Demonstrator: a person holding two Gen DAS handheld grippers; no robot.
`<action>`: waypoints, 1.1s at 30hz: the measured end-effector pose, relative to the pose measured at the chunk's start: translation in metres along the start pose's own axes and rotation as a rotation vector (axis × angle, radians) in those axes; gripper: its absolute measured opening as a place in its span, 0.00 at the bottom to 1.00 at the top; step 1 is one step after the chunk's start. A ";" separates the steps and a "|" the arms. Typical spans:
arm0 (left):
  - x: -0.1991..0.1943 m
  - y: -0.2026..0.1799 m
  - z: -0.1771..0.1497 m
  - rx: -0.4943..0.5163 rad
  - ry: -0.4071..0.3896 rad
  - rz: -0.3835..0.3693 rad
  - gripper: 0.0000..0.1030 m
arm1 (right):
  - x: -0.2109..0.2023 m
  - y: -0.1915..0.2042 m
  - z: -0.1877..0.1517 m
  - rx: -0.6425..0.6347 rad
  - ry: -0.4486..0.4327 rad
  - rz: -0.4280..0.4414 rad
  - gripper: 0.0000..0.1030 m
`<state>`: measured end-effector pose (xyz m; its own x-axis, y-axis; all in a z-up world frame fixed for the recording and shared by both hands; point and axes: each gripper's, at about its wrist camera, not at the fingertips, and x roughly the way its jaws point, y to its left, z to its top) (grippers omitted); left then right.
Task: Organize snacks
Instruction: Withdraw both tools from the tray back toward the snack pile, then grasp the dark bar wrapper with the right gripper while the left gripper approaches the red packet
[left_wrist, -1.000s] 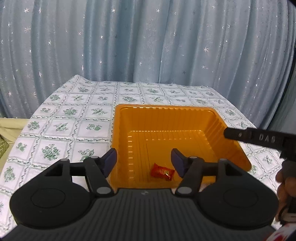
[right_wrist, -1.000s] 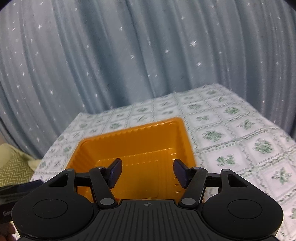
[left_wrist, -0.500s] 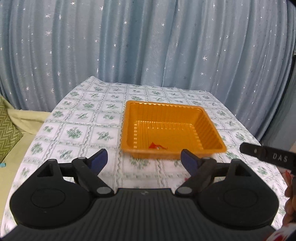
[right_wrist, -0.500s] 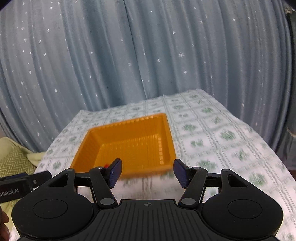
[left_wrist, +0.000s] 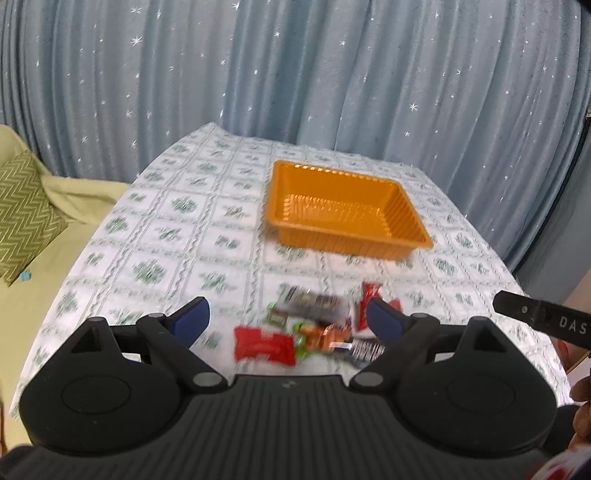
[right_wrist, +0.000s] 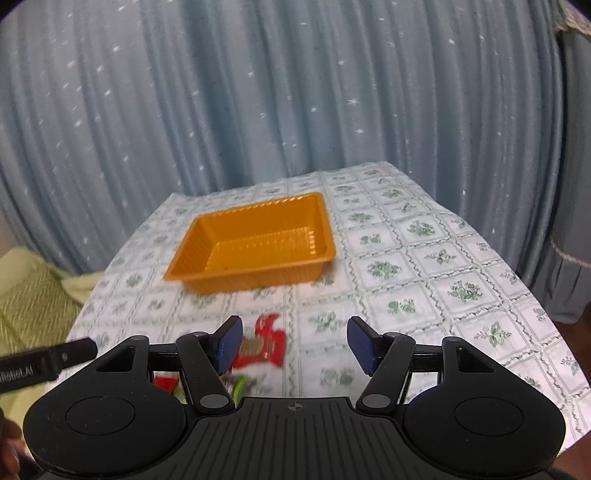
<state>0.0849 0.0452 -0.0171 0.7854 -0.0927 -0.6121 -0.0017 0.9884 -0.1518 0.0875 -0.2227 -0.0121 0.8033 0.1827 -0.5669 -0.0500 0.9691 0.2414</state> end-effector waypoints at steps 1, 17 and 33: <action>-0.004 0.003 -0.004 -0.002 0.003 0.006 0.88 | -0.002 0.002 -0.004 -0.010 0.004 0.001 0.62; -0.013 0.019 -0.030 0.015 0.050 0.031 0.88 | -0.003 0.013 -0.036 -0.046 0.074 0.042 0.62; 0.018 0.028 -0.038 0.081 0.119 0.047 0.88 | 0.033 0.018 -0.046 -0.177 0.128 0.124 0.62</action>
<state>0.0755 0.0665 -0.0625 0.7068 -0.0546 -0.7053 0.0169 0.9980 -0.0603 0.0857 -0.1919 -0.0628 0.7032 0.3103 -0.6397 -0.2553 0.9499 0.1801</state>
